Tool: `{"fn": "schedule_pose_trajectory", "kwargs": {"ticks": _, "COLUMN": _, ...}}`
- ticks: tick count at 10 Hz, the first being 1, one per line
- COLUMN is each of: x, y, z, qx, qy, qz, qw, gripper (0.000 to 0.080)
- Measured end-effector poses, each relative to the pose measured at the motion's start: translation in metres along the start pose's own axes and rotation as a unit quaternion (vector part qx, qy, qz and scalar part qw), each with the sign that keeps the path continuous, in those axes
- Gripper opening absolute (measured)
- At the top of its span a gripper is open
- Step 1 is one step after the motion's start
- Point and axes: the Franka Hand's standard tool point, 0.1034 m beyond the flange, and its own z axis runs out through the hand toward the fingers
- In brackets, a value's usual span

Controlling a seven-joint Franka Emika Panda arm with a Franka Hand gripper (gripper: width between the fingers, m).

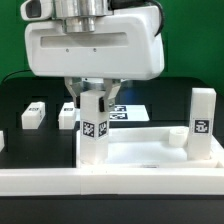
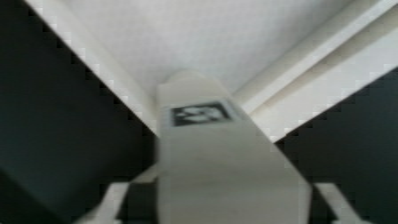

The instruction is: Assemble desk

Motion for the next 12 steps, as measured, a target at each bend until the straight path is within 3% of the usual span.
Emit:
{"fn": "schedule_pose_trajectory", "kwargs": {"ticks": 3, "x": 0.0045, "y": 0.0056, "z": -0.0008, "qx": 0.000, "qy": 0.001, "qz": 0.143, "qw": 0.990, "gripper": 0.0293}}
{"fn": "schedule_pose_trajectory", "kwargs": {"ticks": 5, "x": 0.0003, "y": 0.0070, "z": -0.0010, "qx": -0.008, "qy": -0.015, "qz": 0.353, "qw": 0.936, "gripper": 0.0292}}
{"fn": "schedule_pose_trajectory", "kwargs": {"ticks": 6, "x": -0.0039, "y": 0.0025, "z": -0.0005, "qx": -0.003, "qy": -0.027, "qz": 0.438, "qw": 0.899, "gripper": 0.0292}}
{"fn": "schedule_pose_trajectory", "kwargs": {"ticks": 7, "x": -0.0008, "y": 0.0003, "z": -0.0019, "qx": 0.013, "qy": -0.035, "qz": 0.497, "qw": 0.867, "gripper": 0.0292}}
{"fn": "schedule_pose_trajectory", "kwargs": {"ticks": 8, "x": -0.0005, "y": 0.0000, "z": -0.0014, "qx": 0.016, "qy": -0.034, "qz": 0.535, "qw": 0.844, "gripper": 0.0292}}
{"fn": "schedule_pose_trajectory", "kwargs": {"ticks": 11, "x": -0.0014, "y": 0.0019, "z": -0.0016, "qx": 0.008, "qy": -0.022, "qz": 0.579, "qw": 0.815, "gripper": 0.0298}}
{"fn": "schedule_pose_trajectory", "kwargs": {"ticks": 12, "x": -0.0017, "y": 0.0025, "z": -0.0018, "qx": 0.005, "qy": -0.018, "qz": 0.575, "qw": 0.818, "gripper": 0.0298}}
